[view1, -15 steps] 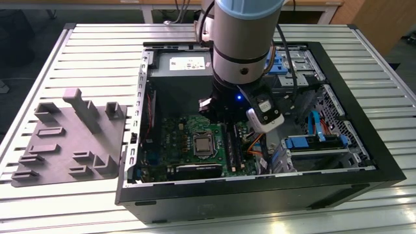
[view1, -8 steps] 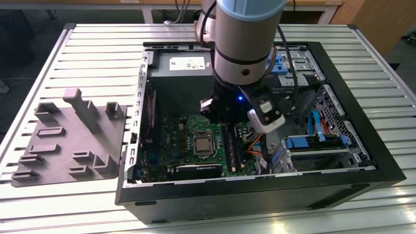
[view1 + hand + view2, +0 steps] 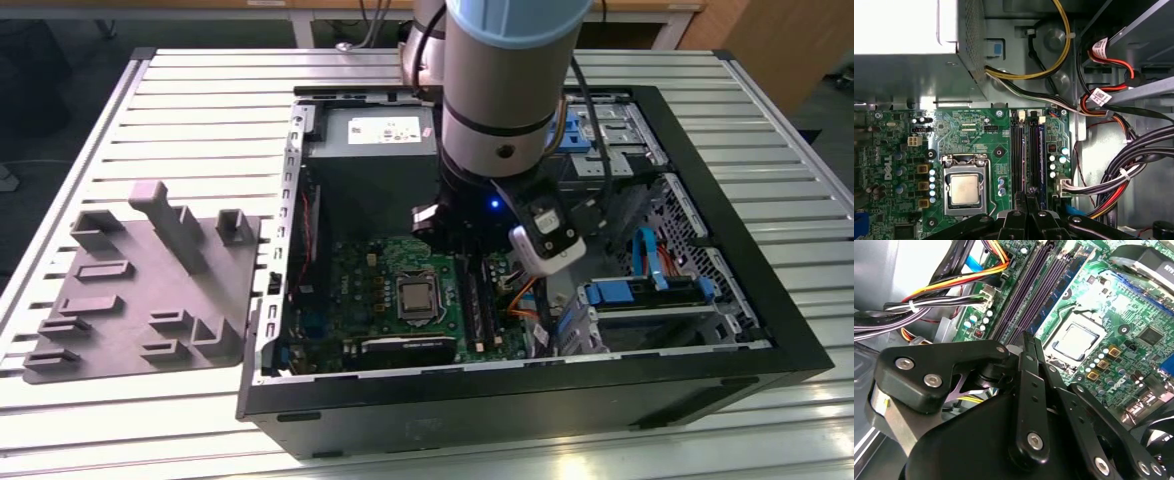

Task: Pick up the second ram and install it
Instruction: 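Insert the second ram into the second slot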

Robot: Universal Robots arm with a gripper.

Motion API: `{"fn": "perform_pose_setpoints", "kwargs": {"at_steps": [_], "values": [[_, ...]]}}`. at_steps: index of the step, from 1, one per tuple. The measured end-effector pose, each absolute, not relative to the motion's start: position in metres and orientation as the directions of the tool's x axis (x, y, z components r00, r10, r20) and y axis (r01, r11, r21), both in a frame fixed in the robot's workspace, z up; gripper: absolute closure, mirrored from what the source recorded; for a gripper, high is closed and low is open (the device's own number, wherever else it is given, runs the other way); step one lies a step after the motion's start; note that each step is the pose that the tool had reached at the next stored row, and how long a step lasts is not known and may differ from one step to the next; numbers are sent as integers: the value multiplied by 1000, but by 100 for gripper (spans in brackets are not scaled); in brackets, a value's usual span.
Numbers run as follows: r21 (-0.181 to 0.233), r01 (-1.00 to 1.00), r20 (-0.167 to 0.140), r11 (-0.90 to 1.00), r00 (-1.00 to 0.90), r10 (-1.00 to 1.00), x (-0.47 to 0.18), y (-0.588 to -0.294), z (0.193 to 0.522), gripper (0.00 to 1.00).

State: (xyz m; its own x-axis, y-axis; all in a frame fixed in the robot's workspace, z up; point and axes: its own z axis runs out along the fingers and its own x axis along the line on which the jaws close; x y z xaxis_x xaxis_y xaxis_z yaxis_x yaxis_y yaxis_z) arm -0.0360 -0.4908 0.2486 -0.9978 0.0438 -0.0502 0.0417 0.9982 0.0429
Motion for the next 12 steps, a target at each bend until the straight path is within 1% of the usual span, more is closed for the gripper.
{"fn": "perform_pose_setpoints", "kwargs": {"at_steps": [12], "values": [[43, 42, -50, 998, -998, 44, -36, -491, 243, 88]]}}
